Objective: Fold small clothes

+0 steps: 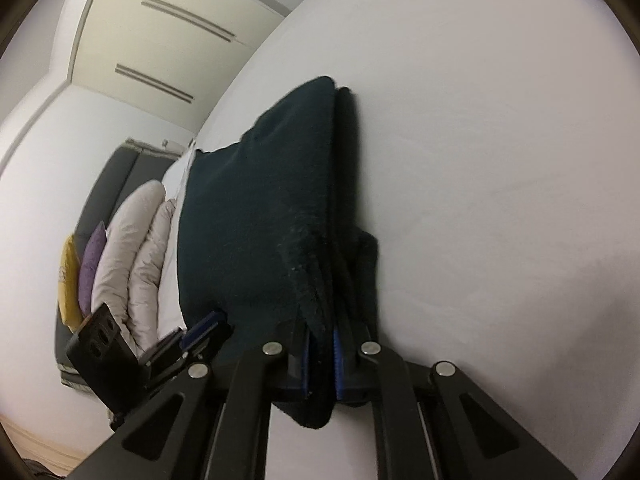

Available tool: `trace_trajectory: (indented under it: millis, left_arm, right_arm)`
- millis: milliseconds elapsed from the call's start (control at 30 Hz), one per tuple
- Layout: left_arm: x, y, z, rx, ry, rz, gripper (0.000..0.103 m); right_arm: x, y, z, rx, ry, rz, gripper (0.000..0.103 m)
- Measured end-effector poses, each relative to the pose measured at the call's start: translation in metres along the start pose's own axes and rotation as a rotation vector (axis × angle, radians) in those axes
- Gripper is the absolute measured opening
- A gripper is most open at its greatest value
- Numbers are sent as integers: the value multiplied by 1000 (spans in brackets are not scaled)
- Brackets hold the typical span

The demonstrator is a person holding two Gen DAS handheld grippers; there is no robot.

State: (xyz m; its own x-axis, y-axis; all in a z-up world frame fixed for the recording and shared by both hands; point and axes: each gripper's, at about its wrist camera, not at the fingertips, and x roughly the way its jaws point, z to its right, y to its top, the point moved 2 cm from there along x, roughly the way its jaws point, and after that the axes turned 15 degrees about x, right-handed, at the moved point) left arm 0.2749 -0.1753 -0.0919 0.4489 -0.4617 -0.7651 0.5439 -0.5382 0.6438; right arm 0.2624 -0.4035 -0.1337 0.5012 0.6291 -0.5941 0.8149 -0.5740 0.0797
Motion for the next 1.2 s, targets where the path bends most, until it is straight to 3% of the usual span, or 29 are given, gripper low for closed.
trace_trajectory:
  millis: [233, 500, 667, 700, 733, 767, 833, 900, 1000, 1100, 1200]
  left_arm:
    - [-4, -2, -6, -23, -14, 42, 18]
    - [0, -11, 1, 8, 9, 40, 18]
    - [4, -12, -3, 15, -16, 45, 18]
    - [3, -12, -4, 18, -16, 49, 18]
    - [0, -13, -3, 29, -11, 60, 18]
    - [-1, -14, -3, 38, -4, 61, 18]
    - [4, -16, -3, 38, 7, 47, 18]
    - [10, -13, -2, 31, 15, 40, 18]
    - [13, -9, 4, 43, 40, 37, 18]
    - [13, -9, 6, 53, 36, 34, 18]
    - [-5, -22, 2, 35, 21, 49, 18]
  right_arm:
    - [3, 13, 16, 49, 49, 7, 6]
    - [-6, 13, -9, -62, -69, -13, 7]
    - [0, 16, 8, -36, 21, -49, 8]
    - [-6, 15, 8, -24, 17, -38, 12]
    - [-15, 12, 7, -17, -6, -15, 32]
    - [-30, 8, 3, -36, -76, 45, 43]
    - [-47, -4, -12, -87, -148, 133, 42]
    - [-58, -18, -37, -139, -52, 143, 40]
    - [-32, -39, -79, -252, 23, 56, 40]
    - [15, -45, -79, -261, -11, -48, 40]
    - [34, -38, -41, -196, -73, -47, 0]
